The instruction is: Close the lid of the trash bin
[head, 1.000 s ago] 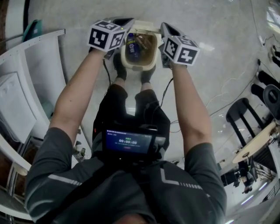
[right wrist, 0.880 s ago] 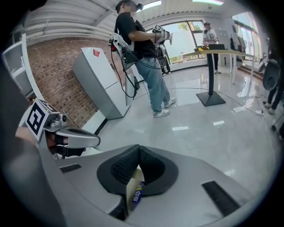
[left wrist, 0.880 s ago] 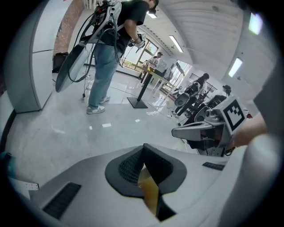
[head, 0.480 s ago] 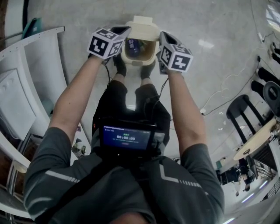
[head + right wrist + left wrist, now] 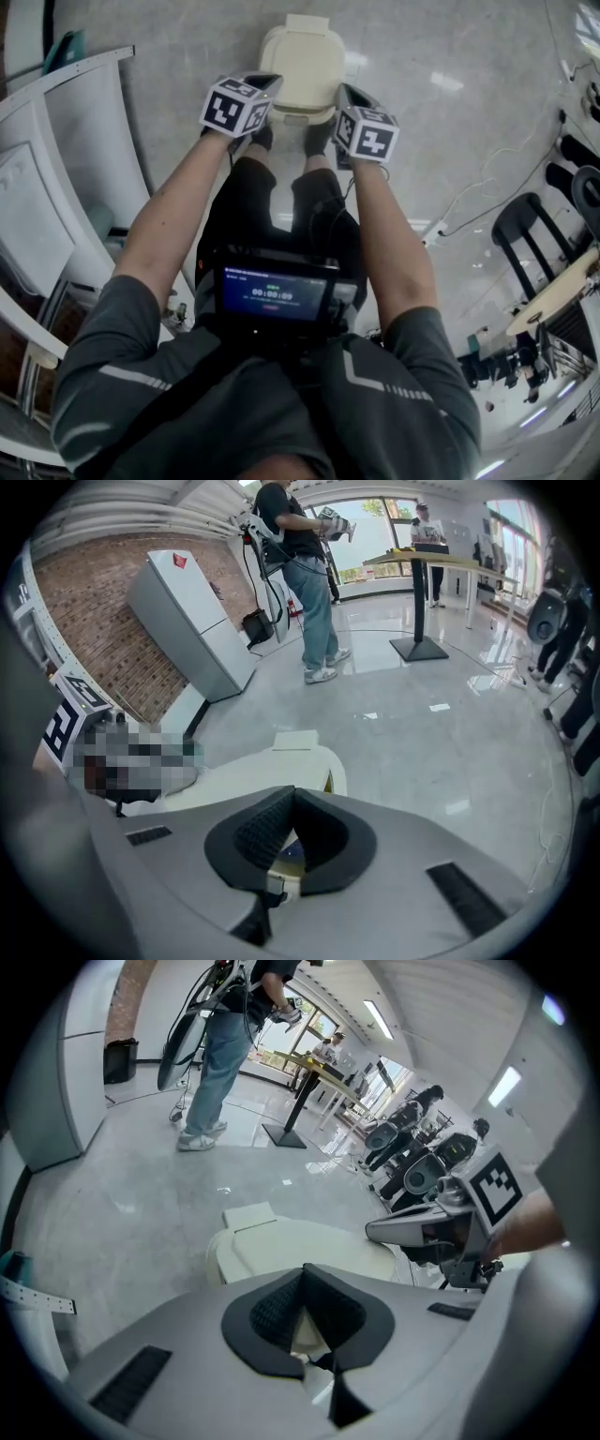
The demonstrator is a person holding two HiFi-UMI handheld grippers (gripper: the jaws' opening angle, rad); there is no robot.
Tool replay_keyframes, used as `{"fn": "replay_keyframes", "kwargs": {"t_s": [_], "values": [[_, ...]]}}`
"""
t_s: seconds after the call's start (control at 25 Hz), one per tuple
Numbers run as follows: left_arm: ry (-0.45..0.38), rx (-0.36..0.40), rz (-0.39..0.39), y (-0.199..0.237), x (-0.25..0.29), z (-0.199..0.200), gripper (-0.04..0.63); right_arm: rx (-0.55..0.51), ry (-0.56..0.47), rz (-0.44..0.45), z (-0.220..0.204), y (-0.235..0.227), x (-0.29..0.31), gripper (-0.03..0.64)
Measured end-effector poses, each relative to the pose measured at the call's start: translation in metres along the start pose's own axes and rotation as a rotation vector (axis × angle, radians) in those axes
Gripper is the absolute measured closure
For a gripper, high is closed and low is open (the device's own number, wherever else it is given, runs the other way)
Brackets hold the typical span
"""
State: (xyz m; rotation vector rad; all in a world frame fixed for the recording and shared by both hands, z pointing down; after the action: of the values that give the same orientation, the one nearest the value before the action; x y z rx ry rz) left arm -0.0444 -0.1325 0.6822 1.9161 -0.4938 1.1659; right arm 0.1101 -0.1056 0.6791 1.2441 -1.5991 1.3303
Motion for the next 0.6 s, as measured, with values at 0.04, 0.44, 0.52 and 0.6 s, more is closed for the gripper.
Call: {"fn": "replay_keyframes", "kwargs": {"t_s": [0.04, 0.44, 0.52, 0.6], "values": [[0.005, -0.001, -0.006, -0.001, 0.003, -0.003, 0.593, 0.003, 0.005, 0.004, -0.005, 0.000, 0.002, 0.606], [0.081, -0.023, -0.032, -0.007, 0.028, -0.039, 0.593, 0.053, 0.097, 0.031, -0.042, -0.001, 0.021, 0.606], [0.096, -0.033, -0.031, -0.007, 0.033, -0.049, 0.593, 0.070, 0.125, 0.054, -0.053, 0.003, 0.024, 0.606], [0.100, -0.042, -0.027, -0.008, 0.038, -0.054, 0.594, 0.057, 0.155, 0.060, -0.062, 0.005, 0.028, 0.606]]}}
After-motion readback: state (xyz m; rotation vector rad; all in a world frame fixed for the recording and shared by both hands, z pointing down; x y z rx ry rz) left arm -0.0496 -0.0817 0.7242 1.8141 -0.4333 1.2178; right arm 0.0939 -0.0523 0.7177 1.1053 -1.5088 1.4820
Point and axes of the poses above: the fingertips, and each gripper's own axes: x forward along the fingers, y to its left, z out of its top, the point moved 3 cm from there along -x, backward along the fingers, and after that the axes turned 12 degrees about y, right-handed, at the moved point
